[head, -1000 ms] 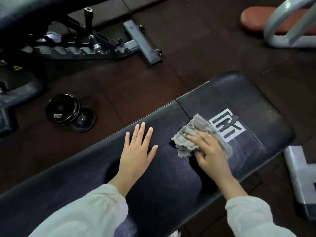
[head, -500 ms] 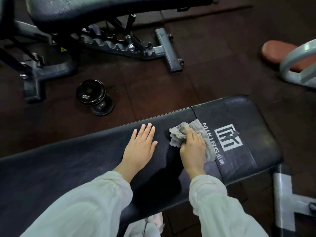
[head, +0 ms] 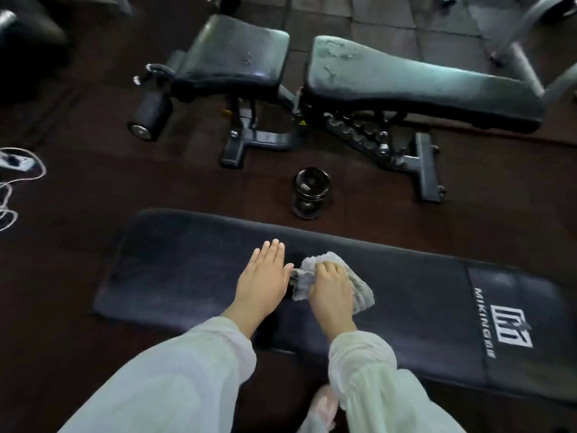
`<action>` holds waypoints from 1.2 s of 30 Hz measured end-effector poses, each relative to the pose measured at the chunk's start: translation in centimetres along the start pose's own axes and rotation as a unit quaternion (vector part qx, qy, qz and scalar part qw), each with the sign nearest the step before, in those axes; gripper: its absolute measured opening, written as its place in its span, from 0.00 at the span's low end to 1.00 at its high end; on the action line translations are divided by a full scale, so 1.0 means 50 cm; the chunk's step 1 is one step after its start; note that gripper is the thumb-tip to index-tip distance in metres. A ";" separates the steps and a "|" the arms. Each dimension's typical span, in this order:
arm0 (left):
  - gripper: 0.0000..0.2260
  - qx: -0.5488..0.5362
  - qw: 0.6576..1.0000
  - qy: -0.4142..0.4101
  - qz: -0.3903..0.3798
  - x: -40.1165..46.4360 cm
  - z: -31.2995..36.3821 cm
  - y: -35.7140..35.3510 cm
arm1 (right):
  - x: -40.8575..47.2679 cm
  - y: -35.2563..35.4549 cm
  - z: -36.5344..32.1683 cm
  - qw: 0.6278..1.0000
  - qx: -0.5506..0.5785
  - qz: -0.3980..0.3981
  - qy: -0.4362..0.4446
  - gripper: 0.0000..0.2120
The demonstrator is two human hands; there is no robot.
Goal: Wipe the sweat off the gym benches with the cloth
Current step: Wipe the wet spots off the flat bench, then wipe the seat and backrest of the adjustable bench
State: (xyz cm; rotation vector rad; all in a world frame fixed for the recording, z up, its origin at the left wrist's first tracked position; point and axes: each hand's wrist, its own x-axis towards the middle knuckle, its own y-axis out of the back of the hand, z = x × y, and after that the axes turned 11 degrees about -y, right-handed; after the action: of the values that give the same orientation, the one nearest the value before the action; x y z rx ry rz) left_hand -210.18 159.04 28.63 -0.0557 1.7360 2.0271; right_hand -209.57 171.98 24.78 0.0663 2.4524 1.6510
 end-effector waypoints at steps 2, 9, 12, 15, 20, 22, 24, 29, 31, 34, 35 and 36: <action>0.24 -0.018 0.999 0.037 0.002 -0.072 -0.097 0.029 | -0.037 -0.031 -0.106 0.999 0.018 -0.020 0.021 0.11; 0.24 -0.025 0.988 0.150 0.024 -0.347 -0.449 0.104 | -0.159 -0.113 -0.508 0.992 0.016 -0.118 0.037 0.14; 0.24 -0.041 0.983 0.176 0.022 -0.428 -0.570 0.128 | -0.198 -0.136 -0.646 0.991 0.021 -0.119 0.065 0.13; 0.24 -0.051 0.981 0.185 0.032 -0.465 -0.663 0.149 | -0.208 -0.162 -0.745 0.990 0.017 -0.108 0.090 0.13; 0.23 -0.047 0.985 0.163 0.021 -0.451 -0.810 0.199 | -0.146 -0.192 -0.897 0.993 0.027 -0.095 0.069 0.13; 0.23 -0.044 0.988 0.146 0.014 -0.422 -0.879 0.234 | -0.107 -0.205 -0.952 0.995 0.019 -0.089 0.049 0.14; 0.23 -0.031 0.991 0.132 0.004 -0.386 -0.950 0.278 | -0.063 -0.213 -1.008 0.996 0.020 -0.083 0.032 0.15; 0.23 -0.012 0.993 0.112 0.027 -0.298 -1.111 0.409 | 0.040 -0.193 -1.121 0.998 0.035 -0.046 -0.020 0.15; 0.23 -0.010 0.995 0.094 0.029 -0.257 -1.154 0.459 | 0.082 -0.188 -1.153 0.998 0.041 -0.032 -0.036 0.16; 0.23 0.001 0.998 0.047 0.038 -0.184 -1.208 0.516 | 0.150 -0.196 -1.202 0.995 0.068 -0.013 -0.072 0.18; 0.23 0.010 0.999 0.029 0.038 -0.159 -1.226 0.532 | 0.174 -0.200 -1.222 0.993 0.079 -0.005 -0.084 0.19; 0.23 0.022 0.999 0.011 0.036 -0.132 -1.245 0.548 | 0.197 -0.204 -1.243 0.991 0.091 0.005 -0.094 0.20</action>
State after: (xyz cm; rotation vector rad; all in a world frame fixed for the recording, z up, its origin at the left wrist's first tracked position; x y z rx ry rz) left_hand -231.04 95.76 43.67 -0.0006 1.8202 2.0452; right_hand -229.56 112.67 36.77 0.2477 2.4527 1.3513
